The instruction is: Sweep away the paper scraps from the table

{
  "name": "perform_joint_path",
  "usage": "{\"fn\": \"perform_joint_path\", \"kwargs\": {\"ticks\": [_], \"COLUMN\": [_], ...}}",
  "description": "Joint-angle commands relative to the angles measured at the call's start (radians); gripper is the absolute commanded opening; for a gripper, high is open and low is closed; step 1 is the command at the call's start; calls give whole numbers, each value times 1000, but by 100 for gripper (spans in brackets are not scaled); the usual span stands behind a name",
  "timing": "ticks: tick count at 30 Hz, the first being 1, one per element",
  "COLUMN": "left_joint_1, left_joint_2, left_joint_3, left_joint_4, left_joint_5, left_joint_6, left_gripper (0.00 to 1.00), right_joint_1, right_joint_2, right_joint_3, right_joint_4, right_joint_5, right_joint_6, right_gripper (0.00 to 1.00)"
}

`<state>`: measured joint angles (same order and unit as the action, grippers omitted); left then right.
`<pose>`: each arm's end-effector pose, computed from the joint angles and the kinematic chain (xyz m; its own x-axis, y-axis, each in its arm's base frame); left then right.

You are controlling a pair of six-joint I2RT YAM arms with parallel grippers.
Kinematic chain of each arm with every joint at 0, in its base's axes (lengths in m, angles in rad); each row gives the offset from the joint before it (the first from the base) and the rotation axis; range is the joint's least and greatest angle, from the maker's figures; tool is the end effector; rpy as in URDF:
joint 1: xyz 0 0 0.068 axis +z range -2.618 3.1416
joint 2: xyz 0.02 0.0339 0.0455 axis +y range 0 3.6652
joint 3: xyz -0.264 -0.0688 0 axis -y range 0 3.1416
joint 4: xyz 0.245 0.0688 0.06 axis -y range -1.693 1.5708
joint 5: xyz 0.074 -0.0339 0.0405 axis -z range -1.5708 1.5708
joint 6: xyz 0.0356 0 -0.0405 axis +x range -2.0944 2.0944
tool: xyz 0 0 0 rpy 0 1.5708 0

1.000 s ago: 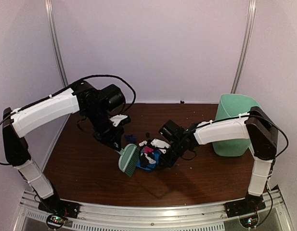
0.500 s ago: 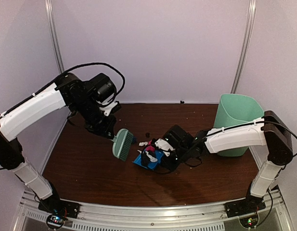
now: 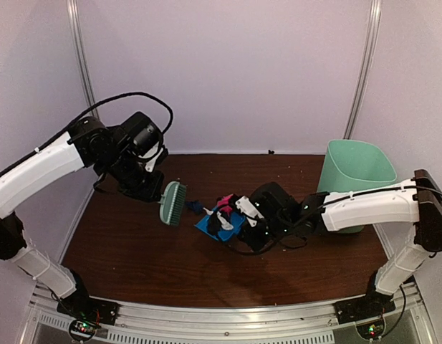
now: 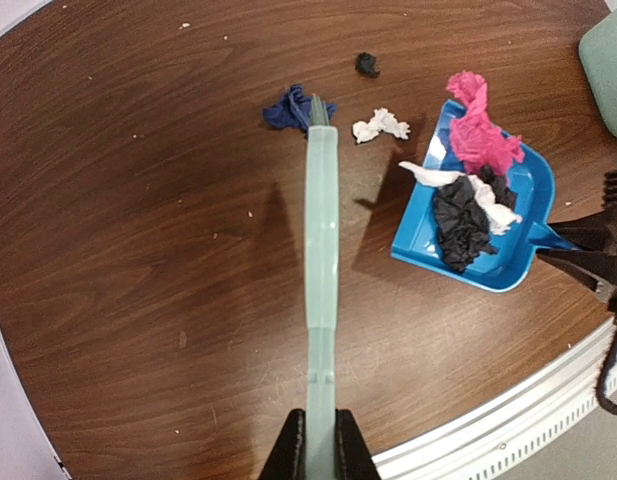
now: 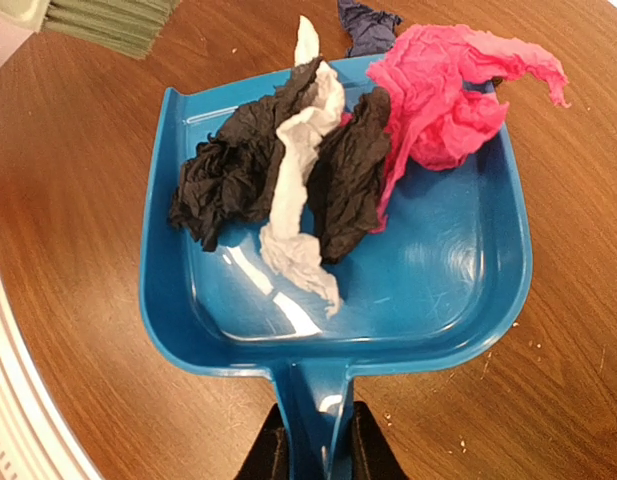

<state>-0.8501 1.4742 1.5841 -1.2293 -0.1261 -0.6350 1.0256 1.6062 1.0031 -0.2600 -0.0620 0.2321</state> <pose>0.1876 -0.2068 0.3644 -0.8987 0.1315 -0.4183 0.2187 0.9613 -0.1676 0.1725 0.2887 0.2046 -0.5846 -0.5211 -0.6218 -0.7602 0.6196 0.1954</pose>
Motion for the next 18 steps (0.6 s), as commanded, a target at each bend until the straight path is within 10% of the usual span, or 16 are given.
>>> {"fn": "perform_joint_path", "kwargs": {"ticks": [1, 18], "left_joint_1": [2, 13], "left_joint_2": [-69, -386], "left_joint_3": [-83, -523], "left_joint_4": [85, 410], "left_joint_5": [-70, -148], "left_joint_6": [-19, 34], "left_gripper": [0, 0], "right_joint_1": [8, 14], "right_joint_2": [-70, -262], "right_joint_3": [-6, 120], "right_joint_4": [13, -172], "right_joint_5": [46, 164], "right_joint_6": [34, 137], "right_gripper": [0, 0]}}
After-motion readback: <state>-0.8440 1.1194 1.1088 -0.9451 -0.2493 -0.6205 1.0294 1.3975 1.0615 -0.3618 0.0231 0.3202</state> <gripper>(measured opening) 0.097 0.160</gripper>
